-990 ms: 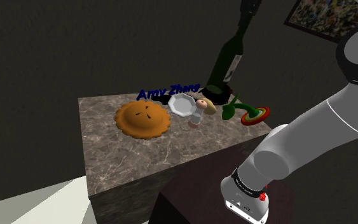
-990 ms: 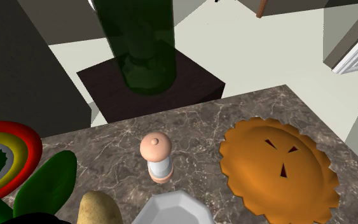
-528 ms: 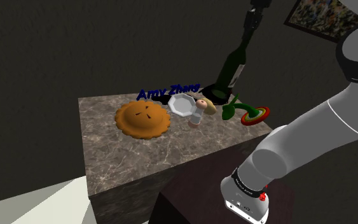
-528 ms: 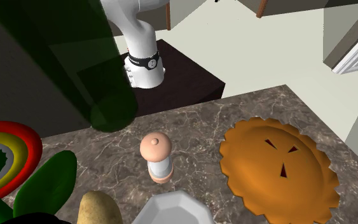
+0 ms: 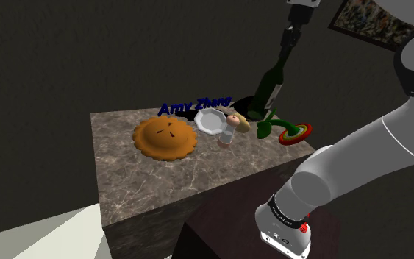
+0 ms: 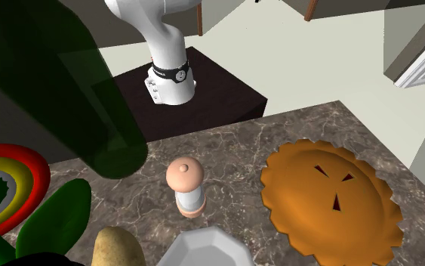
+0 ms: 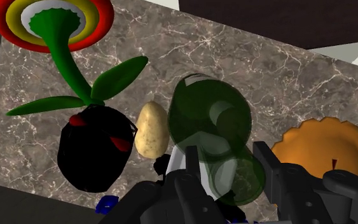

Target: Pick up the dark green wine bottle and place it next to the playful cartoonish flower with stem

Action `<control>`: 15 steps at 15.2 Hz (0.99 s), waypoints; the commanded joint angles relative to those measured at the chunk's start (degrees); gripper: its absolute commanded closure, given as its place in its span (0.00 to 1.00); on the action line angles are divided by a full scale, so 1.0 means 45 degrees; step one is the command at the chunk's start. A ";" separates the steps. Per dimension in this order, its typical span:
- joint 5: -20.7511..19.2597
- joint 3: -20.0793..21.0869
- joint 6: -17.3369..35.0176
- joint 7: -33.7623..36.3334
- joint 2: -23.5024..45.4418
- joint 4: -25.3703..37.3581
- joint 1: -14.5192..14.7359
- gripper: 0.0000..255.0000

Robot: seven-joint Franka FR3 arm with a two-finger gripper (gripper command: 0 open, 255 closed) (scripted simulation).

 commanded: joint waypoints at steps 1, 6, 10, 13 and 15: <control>-0.0057 -0.0004 0.0368 0.0023 -0.0172 -0.0517 -0.0024 1.00; -0.0151 0.0006 0.1238 0.0137 -0.0493 -0.1695 -0.0061 1.00; -0.0217 -0.0007 0.1922 0.0211 -0.0691 -0.2570 -0.0093 1.00; -0.0263 -0.0025 0.2432 0.0256 -0.0807 -0.3192 -0.0117 1.00; -0.0291 -0.0042 0.2771 0.0283 -0.0870 -0.3591 -0.0133 1.00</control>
